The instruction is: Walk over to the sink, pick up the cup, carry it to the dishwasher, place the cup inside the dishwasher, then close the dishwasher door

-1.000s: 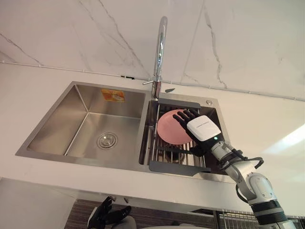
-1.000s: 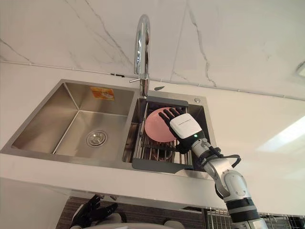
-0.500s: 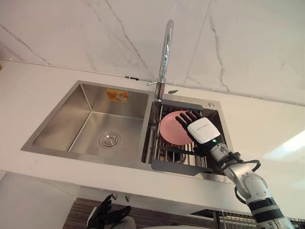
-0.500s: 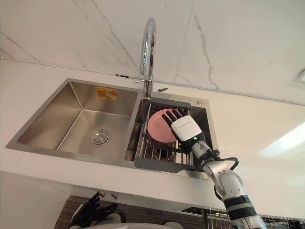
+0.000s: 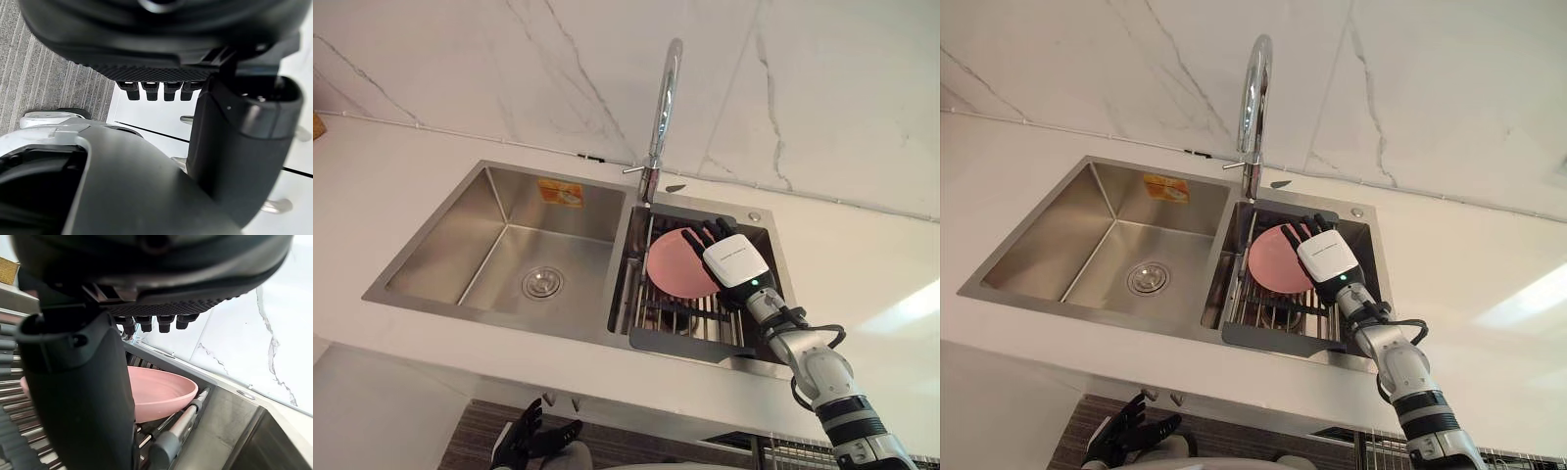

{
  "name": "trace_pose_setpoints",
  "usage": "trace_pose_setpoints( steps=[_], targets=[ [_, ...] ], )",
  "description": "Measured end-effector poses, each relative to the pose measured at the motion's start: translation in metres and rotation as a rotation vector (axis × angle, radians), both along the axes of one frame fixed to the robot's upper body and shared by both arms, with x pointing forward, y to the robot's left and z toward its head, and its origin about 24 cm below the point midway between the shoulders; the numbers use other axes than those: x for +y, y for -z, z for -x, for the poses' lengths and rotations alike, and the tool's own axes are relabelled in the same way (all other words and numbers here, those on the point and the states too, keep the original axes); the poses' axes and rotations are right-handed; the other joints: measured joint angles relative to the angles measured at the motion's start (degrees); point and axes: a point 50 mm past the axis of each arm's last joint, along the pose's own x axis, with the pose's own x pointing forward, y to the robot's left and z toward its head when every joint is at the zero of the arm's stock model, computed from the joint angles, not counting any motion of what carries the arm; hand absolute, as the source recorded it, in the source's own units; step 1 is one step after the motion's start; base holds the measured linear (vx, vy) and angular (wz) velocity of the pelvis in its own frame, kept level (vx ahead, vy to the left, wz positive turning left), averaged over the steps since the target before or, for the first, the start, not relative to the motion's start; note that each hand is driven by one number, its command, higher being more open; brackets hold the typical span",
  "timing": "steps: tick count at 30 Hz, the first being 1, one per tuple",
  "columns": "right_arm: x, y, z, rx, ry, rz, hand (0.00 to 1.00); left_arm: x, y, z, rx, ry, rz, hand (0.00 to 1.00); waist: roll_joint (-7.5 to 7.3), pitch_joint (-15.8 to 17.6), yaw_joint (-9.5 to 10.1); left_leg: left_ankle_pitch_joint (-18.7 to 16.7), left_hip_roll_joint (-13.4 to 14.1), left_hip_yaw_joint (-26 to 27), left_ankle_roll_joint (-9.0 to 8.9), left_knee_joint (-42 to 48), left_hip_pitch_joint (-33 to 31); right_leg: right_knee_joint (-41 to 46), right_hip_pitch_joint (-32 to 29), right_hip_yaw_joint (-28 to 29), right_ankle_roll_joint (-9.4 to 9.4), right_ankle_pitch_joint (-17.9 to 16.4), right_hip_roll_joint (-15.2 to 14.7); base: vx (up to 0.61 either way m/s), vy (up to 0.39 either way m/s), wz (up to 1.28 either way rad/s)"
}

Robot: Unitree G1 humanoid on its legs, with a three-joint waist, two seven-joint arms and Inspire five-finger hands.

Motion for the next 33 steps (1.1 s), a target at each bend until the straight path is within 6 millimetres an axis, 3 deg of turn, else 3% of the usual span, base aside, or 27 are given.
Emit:
trace_pose_setpoints(
  steps=[20,21,33],
  targets=[
    [0.003,0.000,-0.004,-0.075,0.009,-0.039,1.00,-0.002,-0.004,-0.008,-0.041,0.010,0.008,1.00,0.51,1.44,0.95,-3.44,0.56,-0.96,0.52,6.75,-4.00,0.00,-0.30,-0.59,-0.12,-0.12,0.27,-0.01,0.000,0.01],
    [0.003,0.000,-0.004,-0.081,0.014,-0.041,0.00,-0.003,-0.004,-0.008,-0.042,0.009,0.010,1.00,0.62,1.52,0.94,-3.44,0.58,-0.96,0.52,6.77,-4.01,0.00,-0.30,-0.59,-0.13,-0.13,0.29,0.00,0.000,0.00],
    [-0.003,0.010,-0.004,-0.048,0.070,-0.061,0.00,-0.005,-0.004,-0.010,-0.049,0.004,0.023,1.00,1.44,2.04,0.84,-3.65,0.95,-1.13,0.36,7.33,-4.40,-0.01,-0.41,-0.64,-0.34,-0.25,0.62,0.00,0.000,0.00]
  ],
)
